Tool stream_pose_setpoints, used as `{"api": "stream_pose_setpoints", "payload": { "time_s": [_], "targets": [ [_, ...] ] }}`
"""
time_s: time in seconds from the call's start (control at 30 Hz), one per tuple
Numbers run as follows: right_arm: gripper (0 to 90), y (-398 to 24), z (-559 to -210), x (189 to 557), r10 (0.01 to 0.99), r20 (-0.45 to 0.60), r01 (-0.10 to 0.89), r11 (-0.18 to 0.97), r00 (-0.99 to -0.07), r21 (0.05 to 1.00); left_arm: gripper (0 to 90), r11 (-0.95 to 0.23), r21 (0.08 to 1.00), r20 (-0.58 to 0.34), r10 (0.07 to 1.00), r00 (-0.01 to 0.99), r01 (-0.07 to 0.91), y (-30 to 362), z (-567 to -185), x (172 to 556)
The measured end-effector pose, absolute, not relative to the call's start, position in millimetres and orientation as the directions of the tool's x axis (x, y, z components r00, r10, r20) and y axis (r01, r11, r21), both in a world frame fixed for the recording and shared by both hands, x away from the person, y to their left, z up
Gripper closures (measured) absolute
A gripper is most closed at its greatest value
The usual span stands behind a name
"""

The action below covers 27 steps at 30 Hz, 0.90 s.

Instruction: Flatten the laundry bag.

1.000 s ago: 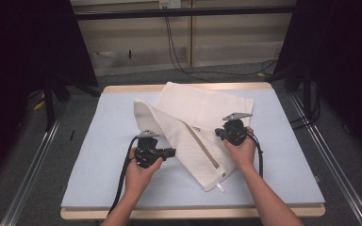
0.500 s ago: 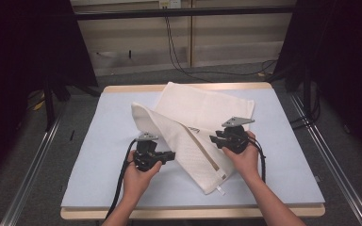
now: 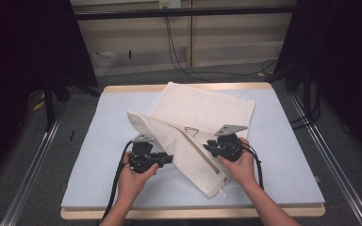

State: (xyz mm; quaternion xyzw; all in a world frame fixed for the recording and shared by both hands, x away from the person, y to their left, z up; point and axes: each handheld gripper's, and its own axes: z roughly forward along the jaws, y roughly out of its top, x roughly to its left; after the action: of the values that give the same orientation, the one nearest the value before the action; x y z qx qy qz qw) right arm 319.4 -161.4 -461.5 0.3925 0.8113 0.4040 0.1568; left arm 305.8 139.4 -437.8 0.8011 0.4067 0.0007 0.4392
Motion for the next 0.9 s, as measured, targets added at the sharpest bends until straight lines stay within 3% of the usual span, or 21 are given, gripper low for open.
{"api": "stream_pose_setpoints", "payload": {
  "time_s": [0.53,0.9],
  "targets": [
    [73.5,-152,-466,320,0.733,0.059,0.501,0.402,-0.678,0.766,27.4,-0.250,0.730,-0.298,0.720,0.626,0.636,173,-431,311],
    [71.0,-146,-467,318,0.704,0.058,0.482,0.422,-0.708,0.767,17.8,-0.234,0.731,-0.276,0.758,0.591,0.641,192,-435,316]
  ]
}}
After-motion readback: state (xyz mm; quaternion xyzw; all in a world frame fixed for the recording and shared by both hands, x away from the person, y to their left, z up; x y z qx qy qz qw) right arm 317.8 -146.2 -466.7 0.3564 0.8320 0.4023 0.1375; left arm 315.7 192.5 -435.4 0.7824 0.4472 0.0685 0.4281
